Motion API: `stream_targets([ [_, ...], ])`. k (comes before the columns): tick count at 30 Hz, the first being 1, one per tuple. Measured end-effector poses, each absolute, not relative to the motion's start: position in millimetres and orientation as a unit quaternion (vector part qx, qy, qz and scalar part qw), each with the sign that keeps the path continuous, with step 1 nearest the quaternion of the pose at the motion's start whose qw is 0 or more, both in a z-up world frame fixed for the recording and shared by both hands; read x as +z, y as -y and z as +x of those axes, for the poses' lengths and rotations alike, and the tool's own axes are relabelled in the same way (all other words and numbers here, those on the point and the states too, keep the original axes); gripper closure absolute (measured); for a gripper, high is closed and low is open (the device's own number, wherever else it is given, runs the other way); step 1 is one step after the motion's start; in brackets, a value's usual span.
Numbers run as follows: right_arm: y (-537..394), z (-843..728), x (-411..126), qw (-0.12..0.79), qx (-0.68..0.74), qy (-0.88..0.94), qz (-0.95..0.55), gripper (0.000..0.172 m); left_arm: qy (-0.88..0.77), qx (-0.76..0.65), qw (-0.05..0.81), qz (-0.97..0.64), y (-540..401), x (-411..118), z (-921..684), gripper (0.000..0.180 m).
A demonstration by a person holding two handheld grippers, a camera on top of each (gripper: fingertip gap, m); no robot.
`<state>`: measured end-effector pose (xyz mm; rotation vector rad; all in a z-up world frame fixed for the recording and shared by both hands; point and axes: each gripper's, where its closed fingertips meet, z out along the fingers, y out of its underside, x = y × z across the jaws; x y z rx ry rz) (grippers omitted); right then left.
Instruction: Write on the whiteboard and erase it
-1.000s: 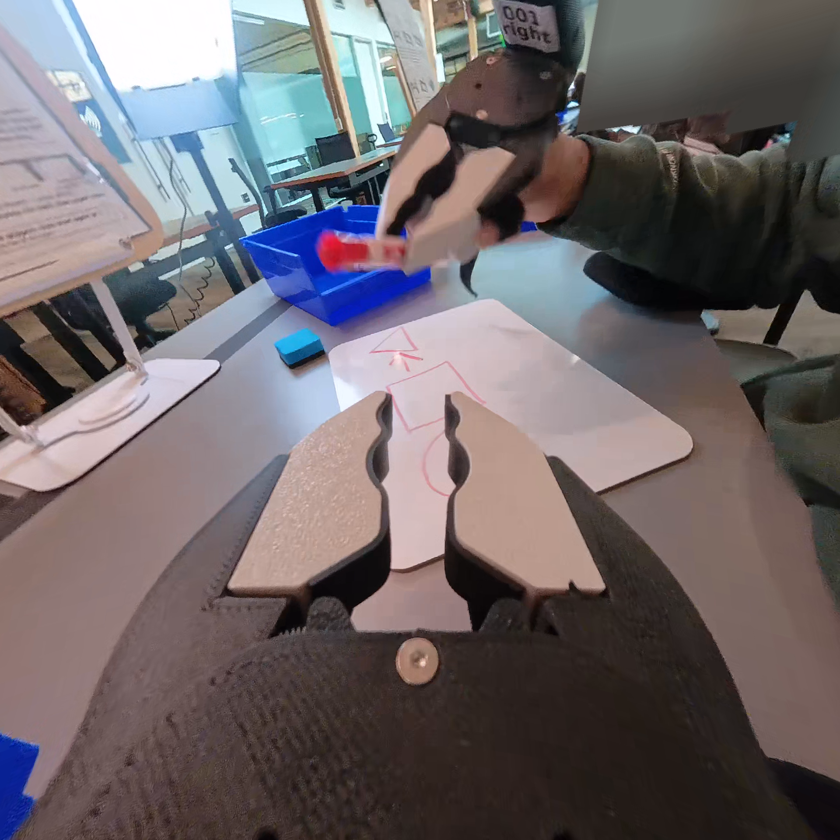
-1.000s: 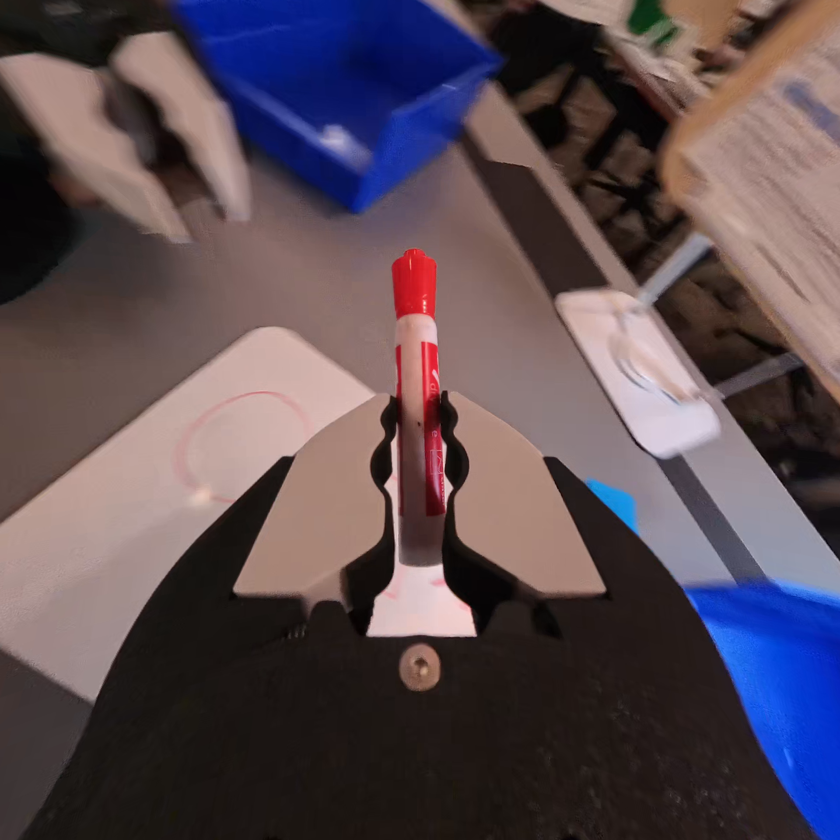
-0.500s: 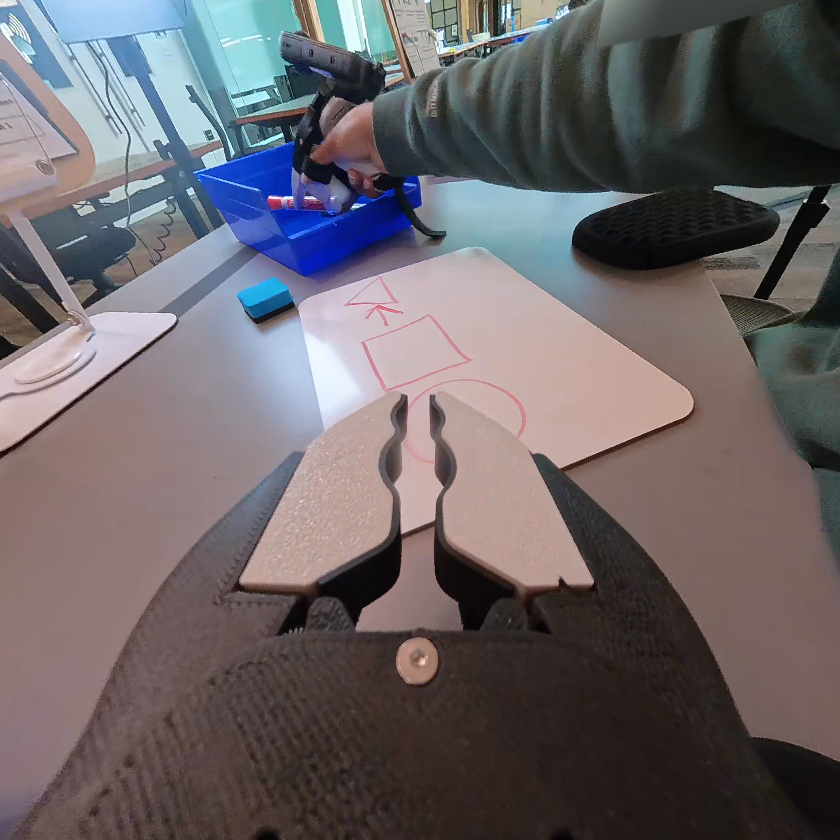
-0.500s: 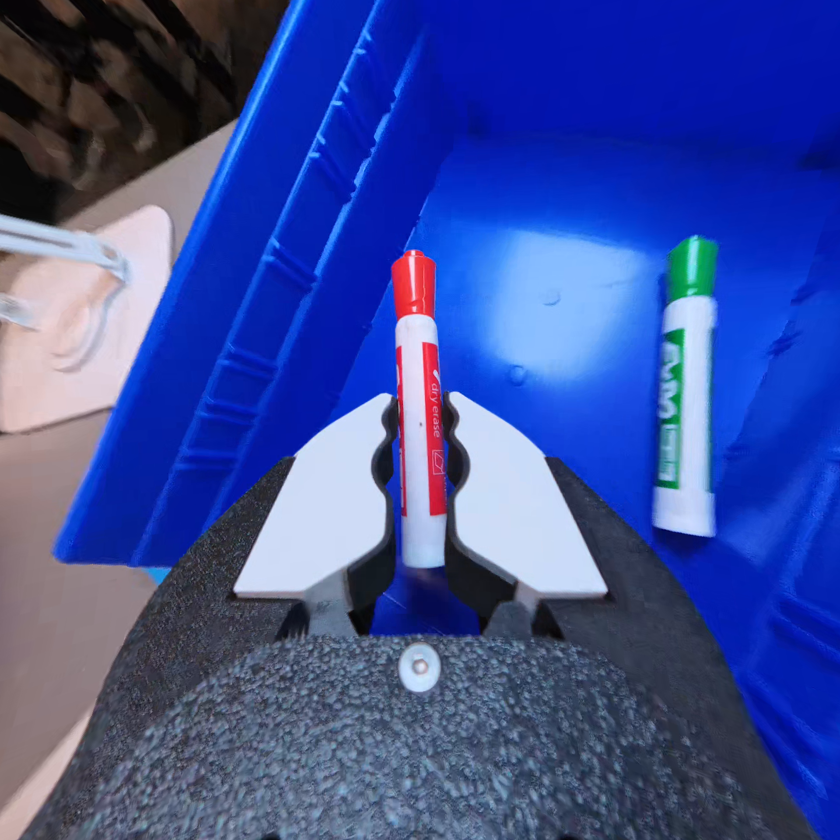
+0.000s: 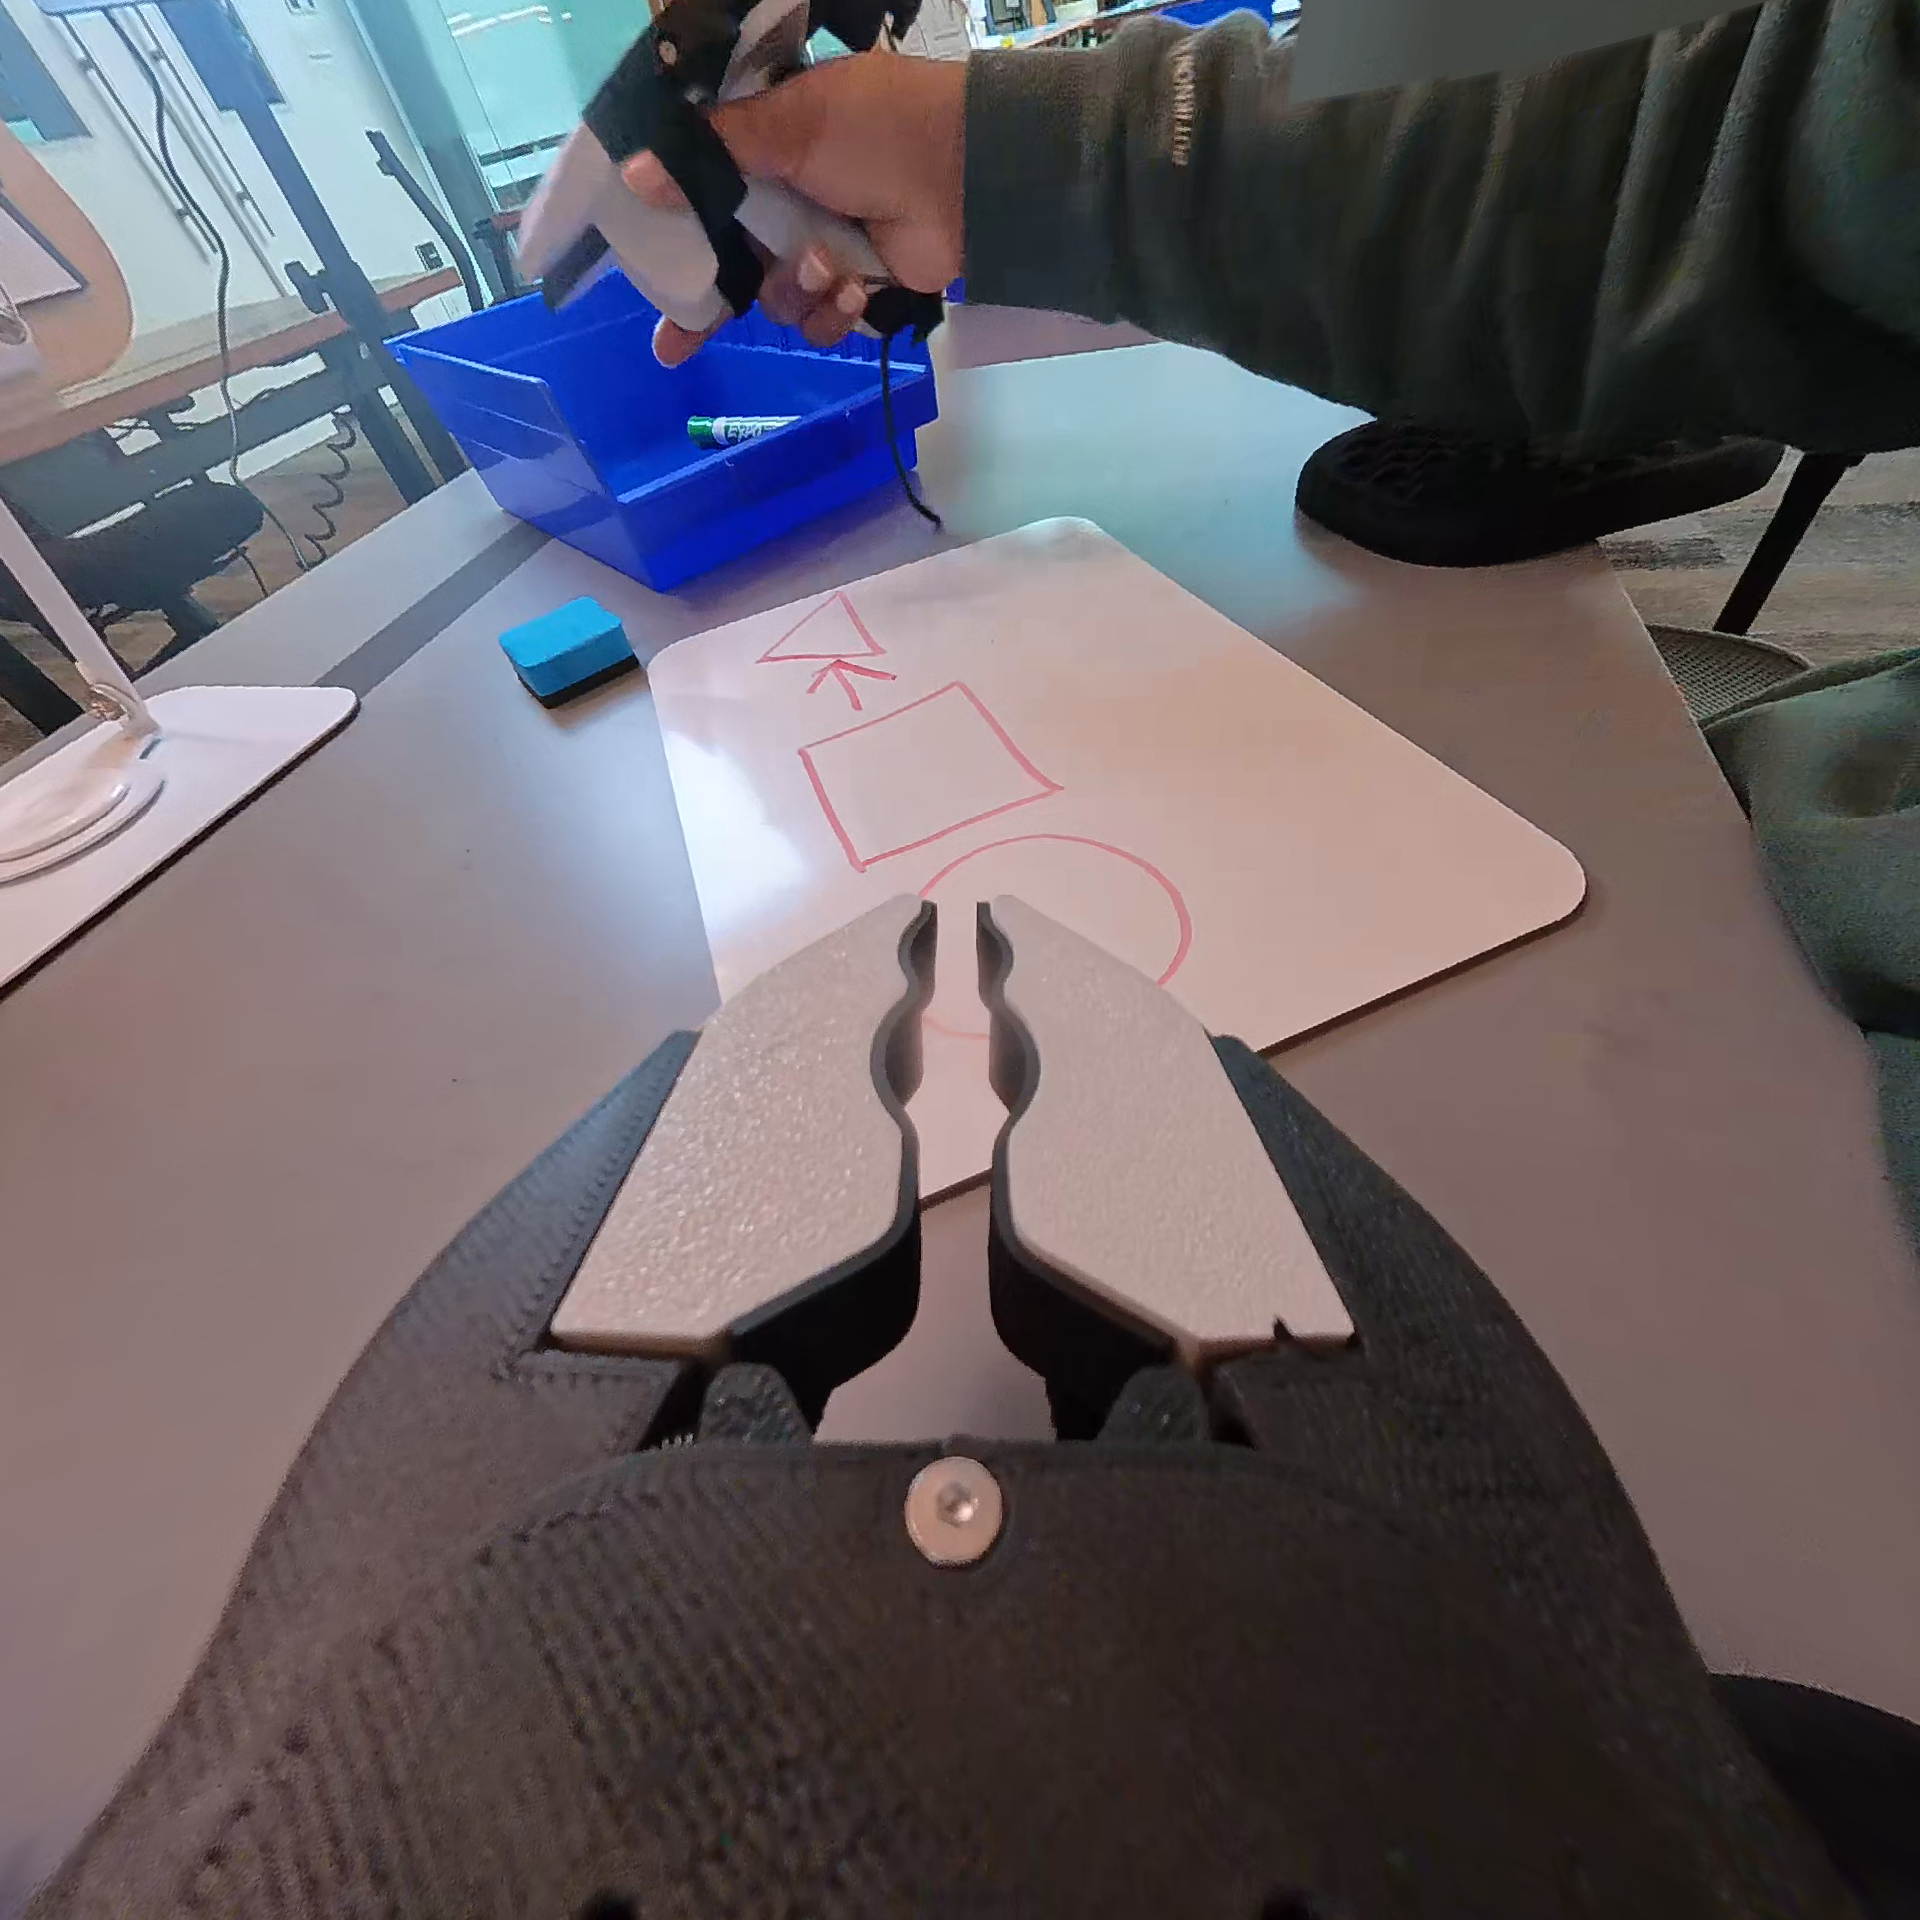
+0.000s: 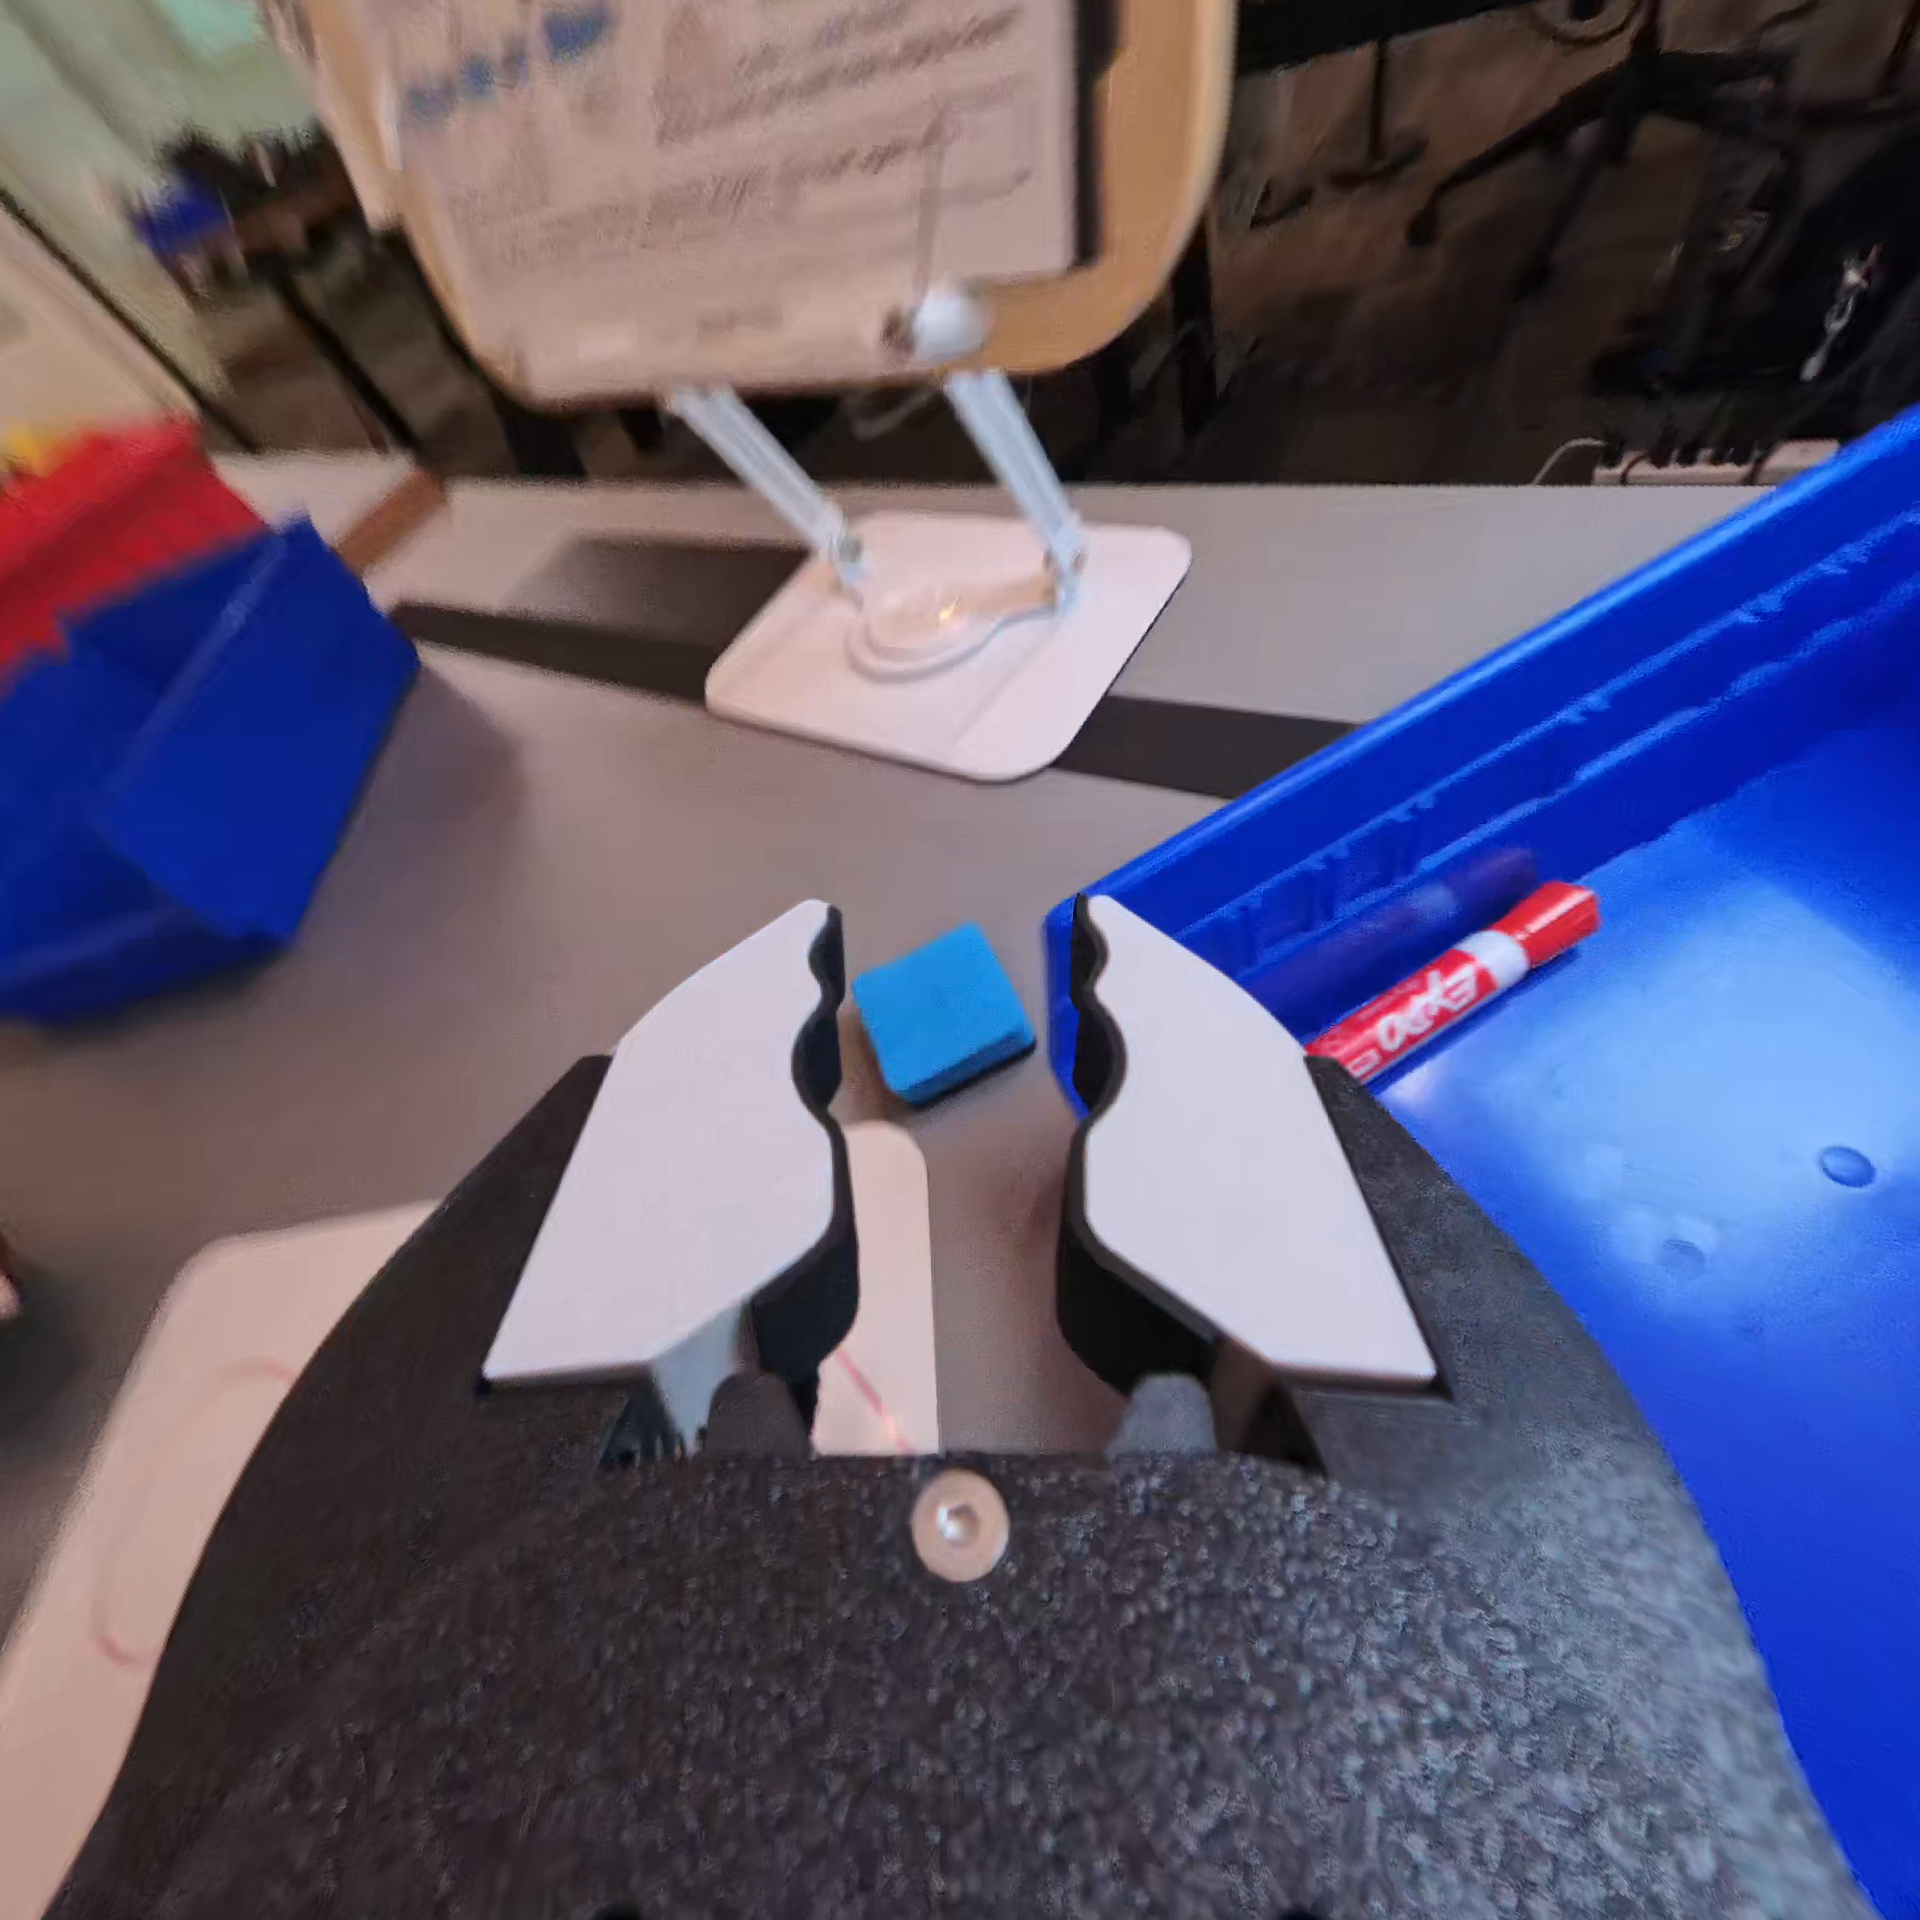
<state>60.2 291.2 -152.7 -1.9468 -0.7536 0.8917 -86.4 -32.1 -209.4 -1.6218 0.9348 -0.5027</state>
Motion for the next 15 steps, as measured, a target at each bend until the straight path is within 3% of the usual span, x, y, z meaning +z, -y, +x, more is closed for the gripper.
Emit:
stream_targets([
  [7,-237,20,-236,0.366,0.195,0.429,-0.802,0.119,-0.404,-0.207,0.565,-0.689,33,-210,-85,0.174],
  [12,-265,11,-253,0.358,0.162,0.412,-0.822,0.105,-0.408,-0.204,0.563,-0.689,34,-211,-86,0.174],
  [15,-274,2,-262,0.34,0.173,0.424,-0.821,0.107,-0.41,-0.206,0.56,-0.689,34,-213,-86,0.174],
])
